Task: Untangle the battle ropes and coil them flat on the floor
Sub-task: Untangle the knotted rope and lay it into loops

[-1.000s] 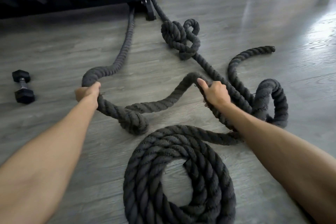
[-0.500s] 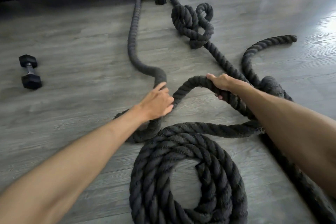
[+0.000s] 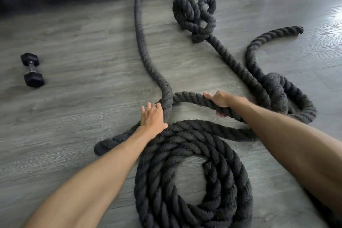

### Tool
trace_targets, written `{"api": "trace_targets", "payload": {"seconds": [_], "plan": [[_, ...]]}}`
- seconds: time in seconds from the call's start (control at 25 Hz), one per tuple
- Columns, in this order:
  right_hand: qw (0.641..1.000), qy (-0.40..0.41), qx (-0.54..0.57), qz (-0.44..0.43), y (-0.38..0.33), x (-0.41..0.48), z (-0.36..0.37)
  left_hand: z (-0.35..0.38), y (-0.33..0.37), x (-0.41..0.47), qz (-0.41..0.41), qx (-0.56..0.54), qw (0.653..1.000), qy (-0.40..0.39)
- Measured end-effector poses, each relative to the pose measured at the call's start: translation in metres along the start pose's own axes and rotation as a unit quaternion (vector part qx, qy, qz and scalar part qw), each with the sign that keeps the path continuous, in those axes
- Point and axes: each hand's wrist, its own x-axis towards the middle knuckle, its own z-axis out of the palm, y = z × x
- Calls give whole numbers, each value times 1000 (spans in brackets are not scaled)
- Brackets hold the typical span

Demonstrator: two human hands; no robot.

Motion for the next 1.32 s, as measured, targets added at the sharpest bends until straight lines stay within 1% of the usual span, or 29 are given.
{"api": "trace_targets", "payload": {"seconds": [0.04,0.08,0.12,0.16,0.2,0.24,0.28,0.32,0.4,0.48,0.56,0.64,0.72,0.76,0.84,0.92,0.96,1.0,1.04,1.08,1.12,1.16,1.2,1.24,1.28,1.32], "plan": [[995,61,-64,-38,-1,-2,10,-10,-7,4,-3,-54,998,-29],[981,131,-124,-76,-3,-3,22,-24,-13,4,-9,-127,991,-49],[963,188,-159,-105,-7,-4,34,-36,-21,6,-14,-205,977,-58],[949,224,-182,-126,-12,-6,45,-49,-27,7,-22,-277,959,-61],[937,242,-208,-139,-18,-10,55,-63,-31,7,-34,-339,938,-60],[927,248,-241,-145,-25,-13,60,-81,-31,8,-45,-401,913,-60],[920,245,-269,-146,-29,-15,63,-99,-29,12,-45,-473,877,-64],[914,235,-296,-148,-33,-14,66,-119,-26,17,-38,-547,833,-72],[908,188,-338,-160,-39,-15,75,-159,-17,30,-27,-668,738,-93],[901,138,-361,-196,-52,-18,89,-197,-5,38,-28,-745,657,-111],[891,118,-362,-248,-71,-28,106,-225,6,45,-24,-791,599,-121],[892,91,-323,-304,-86,-36,121,-243,20,52,-26,-830,548,-100],[899,70,-248,-355,-94,-47,135,-256,31,57,-27,-873,483,-55],[906,63,-186,-374,-95,-56,140,-261,33,59,-33,-892,450,-25],[916,80,8,-393,-88,-74,145,-265,24,67,-57,-919,389,36],[902,118,190,-369,-75,-89,151,-262,0,76,-84,-940,322,82],[888,142,259,-353,-76,-98,153,-255,-15,78,-99,-944,299,98],[869,165,319,-341,-82,-108,152,-245,-27,79,-112,-945,288,103],[845,187,369,-338,-94,-114,149,-232,-37,78,-126,-943,290,102],[824,206,404,-340,-109,-119,141,-222,-44,74,-134,-942,292,98],[812,224,418,-340,-124,-118,132,-214,-50,72,-145,-940,293,96],[814,243,399,-345,-137,-120,121,-212,-53,67,-155,-939,293,97],[826,267,355,-347,-146,-117,109,-214,-55,65,-176,-931,301,106],[838,289,305,-348,-152,-113,99,-217,-53,63,-201,-915,327,122],[849,310,258,-341,-158,-109,90,-219,-49,60,-233,-883,381,141],[860,324,224,-324,-161,-106,83,-215,-41,59,-256,-840,456,144]]}}
